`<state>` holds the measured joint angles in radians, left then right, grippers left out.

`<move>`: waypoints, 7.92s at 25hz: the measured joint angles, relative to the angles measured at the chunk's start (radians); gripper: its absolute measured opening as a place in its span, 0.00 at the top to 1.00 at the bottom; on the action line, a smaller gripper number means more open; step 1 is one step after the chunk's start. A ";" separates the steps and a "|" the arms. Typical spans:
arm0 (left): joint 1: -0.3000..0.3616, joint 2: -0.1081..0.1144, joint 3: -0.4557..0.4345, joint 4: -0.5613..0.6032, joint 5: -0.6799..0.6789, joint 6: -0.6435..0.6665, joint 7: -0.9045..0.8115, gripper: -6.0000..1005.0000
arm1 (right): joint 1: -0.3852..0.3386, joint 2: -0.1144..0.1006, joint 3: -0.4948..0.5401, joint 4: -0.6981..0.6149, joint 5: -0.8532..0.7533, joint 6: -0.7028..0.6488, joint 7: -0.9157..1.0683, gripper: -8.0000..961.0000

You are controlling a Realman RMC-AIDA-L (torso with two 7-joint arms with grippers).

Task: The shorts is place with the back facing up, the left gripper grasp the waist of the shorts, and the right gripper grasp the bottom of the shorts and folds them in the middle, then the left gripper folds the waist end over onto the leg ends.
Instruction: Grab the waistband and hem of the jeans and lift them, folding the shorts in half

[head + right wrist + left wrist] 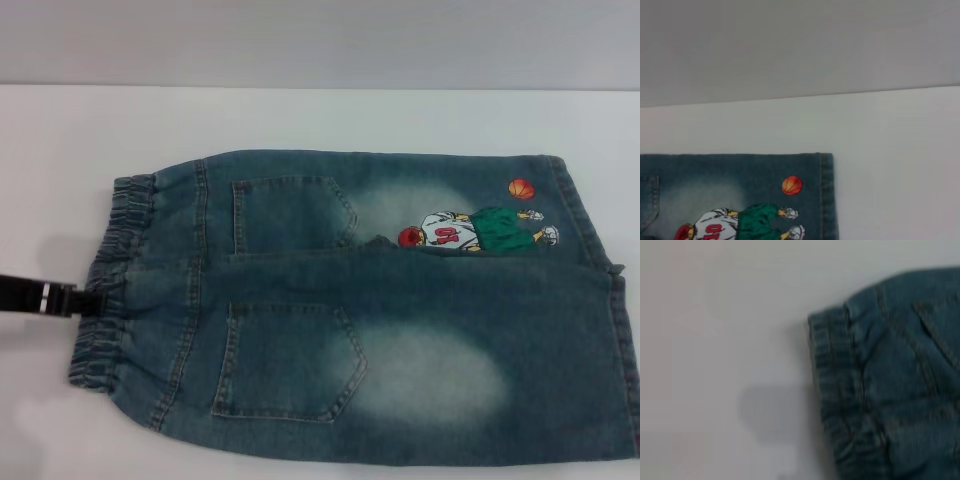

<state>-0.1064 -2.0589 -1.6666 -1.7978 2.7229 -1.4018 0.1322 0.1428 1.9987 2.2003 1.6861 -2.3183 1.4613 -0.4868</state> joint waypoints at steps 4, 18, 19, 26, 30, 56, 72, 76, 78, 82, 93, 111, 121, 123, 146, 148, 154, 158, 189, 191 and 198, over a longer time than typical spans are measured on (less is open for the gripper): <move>-0.003 0.000 0.006 -0.008 0.037 -0.069 -0.028 0.18 | -0.015 0.003 0.005 0.005 -0.003 0.003 0.005 0.26; -0.050 -0.003 0.097 0.054 0.072 -0.128 -0.094 0.18 | -0.025 0.019 0.004 0.008 -0.007 -0.001 -0.022 0.26; -0.054 -0.003 0.107 0.059 0.073 -0.129 -0.097 0.18 | -0.025 0.021 0.008 0.008 -0.007 -0.002 -0.023 0.26; -0.064 -0.003 0.115 0.072 0.075 -0.127 -0.101 0.18 | -0.025 0.025 0.046 0.013 -0.002 0.002 -0.026 0.26; -0.066 -0.004 0.116 0.084 0.076 -0.120 -0.101 0.18 | -0.025 0.026 0.046 0.018 -0.001 0.003 -0.032 0.26; -0.084 -0.004 0.174 0.097 0.071 -0.118 -0.114 0.18 | -0.037 0.032 0.049 0.054 0.005 0.024 -0.048 0.26; -0.105 -0.002 0.163 0.115 0.064 -0.125 -0.117 0.71 | -0.039 0.035 0.107 0.073 0.034 0.063 -0.062 0.26; -0.105 -0.001 0.164 0.114 0.064 -0.127 -0.117 0.86 | -0.039 0.035 0.107 0.073 0.043 0.067 -0.062 0.26; -0.105 -0.001 0.164 0.109 0.064 -0.133 -0.117 0.95 | -0.039 0.035 0.108 0.073 0.044 0.068 -0.062 0.26; -0.105 -0.001 0.163 0.092 0.066 -0.140 -0.117 0.99 | -0.039 0.035 0.110 0.073 0.044 0.069 -0.062 0.26; -0.102 0.000 0.153 0.055 0.096 -0.170 -0.136 0.95 | -0.039 0.037 0.117 0.073 0.045 0.084 -0.062 0.26; -0.111 -0.004 0.166 0.060 0.133 -0.168 -0.161 0.57 | -0.040 0.038 0.118 0.069 0.054 0.088 -0.075 0.26; -0.125 -0.004 0.168 0.118 0.091 -0.170 -0.157 0.29 | -0.041 0.038 0.118 0.069 0.054 0.092 -0.081 0.26; -0.125 -0.004 0.168 0.119 0.077 -0.168 -0.156 0.23 | -0.041 0.038 0.117 0.069 0.054 0.093 -0.082 0.26; -0.134 -0.004 0.168 0.143 0.074 -0.166 -0.156 0.19 | -0.037 0.038 0.118 0.071 0.054 0.094 -0.087 0.26; -0.136 -0.004 0.169 0.147 0.072 -0.166 -0.155 0.20 | -0.037 0.038 0.118 0.072 0.054 0.094 -0.087 0.26; -0.143 -0.004 0.170 0.154 0.071 -0.166 -0.155 0.22 | -0.039 0.038 0.117 0.073 0.054 0.094 -0.087 0.26; -0.144 -0.004 0.171 0.155 0.071 -0.166 -0.155 0.23 | -0.040 0.038 0.117 0.073 0.054 0.094 -0.087 0.26; -0.166 0.001 0.173 0.118 0.080 -0.185 -0.152 0.73 | -0.038 0.038 0.121 0.073 0.056 0.117 -0.082 0.26; -0.163 0.000 0.172 0.109 0.081 -0.189 -0.153 0.79 | -0.037 0.038 0.122 0.073 0.056 0.119 -0.082 0.26; -0.160 0.000 0.173 0.118 0.081 -0.185 -0.153 0.88 | -0.031 0.038 0.124 0.073 0.056 0.119 -0.081 0.26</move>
<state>-0.2667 -2.0587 -1.4941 -1.6795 2.8042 -1.5863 -0.0211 0.1118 2.0363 2.3238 1.7594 -2.2618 1.5802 -0.5678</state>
